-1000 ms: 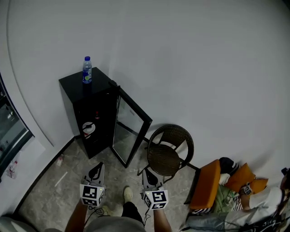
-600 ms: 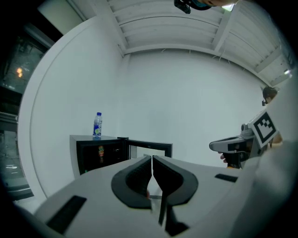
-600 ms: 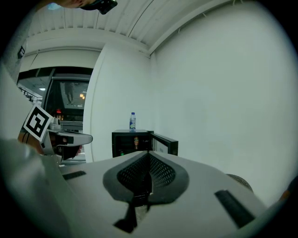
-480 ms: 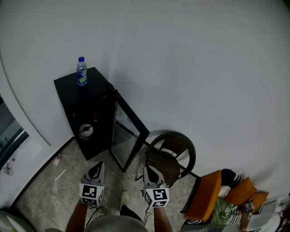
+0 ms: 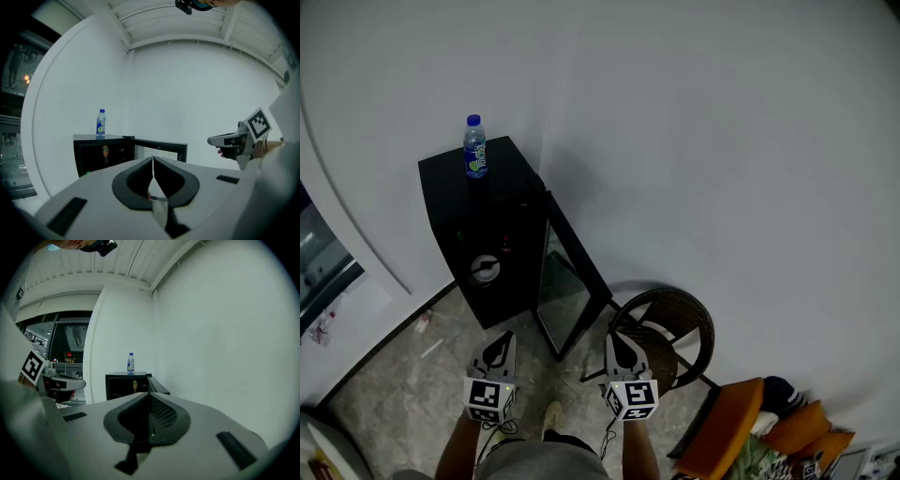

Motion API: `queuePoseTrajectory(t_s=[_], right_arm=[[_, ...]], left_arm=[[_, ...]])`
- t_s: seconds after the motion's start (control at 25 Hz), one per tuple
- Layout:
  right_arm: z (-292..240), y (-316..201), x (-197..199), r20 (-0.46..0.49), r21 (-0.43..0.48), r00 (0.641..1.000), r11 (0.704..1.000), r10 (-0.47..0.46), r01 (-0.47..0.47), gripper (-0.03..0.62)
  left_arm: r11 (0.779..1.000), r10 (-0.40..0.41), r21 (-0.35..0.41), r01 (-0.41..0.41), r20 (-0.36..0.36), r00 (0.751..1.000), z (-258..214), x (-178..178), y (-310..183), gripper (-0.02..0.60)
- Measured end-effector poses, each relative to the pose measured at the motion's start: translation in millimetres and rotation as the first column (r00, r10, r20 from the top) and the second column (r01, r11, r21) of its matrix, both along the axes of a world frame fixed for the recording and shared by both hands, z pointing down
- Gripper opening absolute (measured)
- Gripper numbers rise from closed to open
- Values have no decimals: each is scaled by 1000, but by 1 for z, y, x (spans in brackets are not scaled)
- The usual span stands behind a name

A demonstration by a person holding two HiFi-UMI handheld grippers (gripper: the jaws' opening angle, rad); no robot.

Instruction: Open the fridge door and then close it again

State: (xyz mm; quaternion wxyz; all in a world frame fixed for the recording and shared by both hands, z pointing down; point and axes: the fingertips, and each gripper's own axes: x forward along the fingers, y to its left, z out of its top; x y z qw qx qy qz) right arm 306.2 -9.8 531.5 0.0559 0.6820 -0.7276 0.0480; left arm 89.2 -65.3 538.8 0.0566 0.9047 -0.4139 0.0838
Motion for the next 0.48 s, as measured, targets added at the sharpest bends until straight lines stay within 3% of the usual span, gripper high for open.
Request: queuePoseTrajectory(t_s=[0.32,0.48], right_arm=[[12,-27,12,4,-27,991,991,-134,134,26],[20,-39,21,6,-33,988,987,-156,156,32]], left_arm=[[998,-67,-14,67,18,998,6,14,-7,12],[996,-93,-12,94,23,995,10,19,-7,12]])
